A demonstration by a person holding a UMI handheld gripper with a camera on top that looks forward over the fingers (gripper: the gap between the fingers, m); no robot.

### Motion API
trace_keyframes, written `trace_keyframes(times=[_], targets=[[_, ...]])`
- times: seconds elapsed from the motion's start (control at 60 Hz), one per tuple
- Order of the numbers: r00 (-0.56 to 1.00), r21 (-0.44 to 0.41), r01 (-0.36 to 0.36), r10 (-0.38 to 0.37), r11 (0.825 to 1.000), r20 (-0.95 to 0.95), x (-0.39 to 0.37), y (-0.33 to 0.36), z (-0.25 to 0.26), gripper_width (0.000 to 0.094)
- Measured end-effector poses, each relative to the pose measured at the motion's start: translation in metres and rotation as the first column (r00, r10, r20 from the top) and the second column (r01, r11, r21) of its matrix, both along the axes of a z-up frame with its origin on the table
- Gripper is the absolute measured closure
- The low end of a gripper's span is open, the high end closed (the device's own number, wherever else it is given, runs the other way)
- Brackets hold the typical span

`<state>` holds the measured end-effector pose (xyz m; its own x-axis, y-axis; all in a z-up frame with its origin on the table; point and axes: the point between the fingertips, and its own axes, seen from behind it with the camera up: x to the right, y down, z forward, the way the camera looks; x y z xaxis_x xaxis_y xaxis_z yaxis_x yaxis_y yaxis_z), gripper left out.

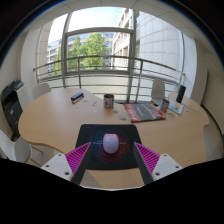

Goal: Arrange mouse

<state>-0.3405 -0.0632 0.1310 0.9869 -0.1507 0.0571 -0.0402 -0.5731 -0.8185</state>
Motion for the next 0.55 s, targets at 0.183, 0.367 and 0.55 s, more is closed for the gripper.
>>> trace_keyframes(times=[0.183, 0.367, 0.55], targets=[[0.999, 0.026, -0.001, 0.000, 1.000, 0.042, -0.020, -0.073, 0.032, 0.0089], [0.998, 0.043, -0.013, 0.010, 0.999, 0.062, -0.033, -0.117, 0.046, 0.0090], [0.999, 0.049, -0.004, 0.002, 0.999, 0.054, -0.038, -0.136, 0.056, 0.0092]])
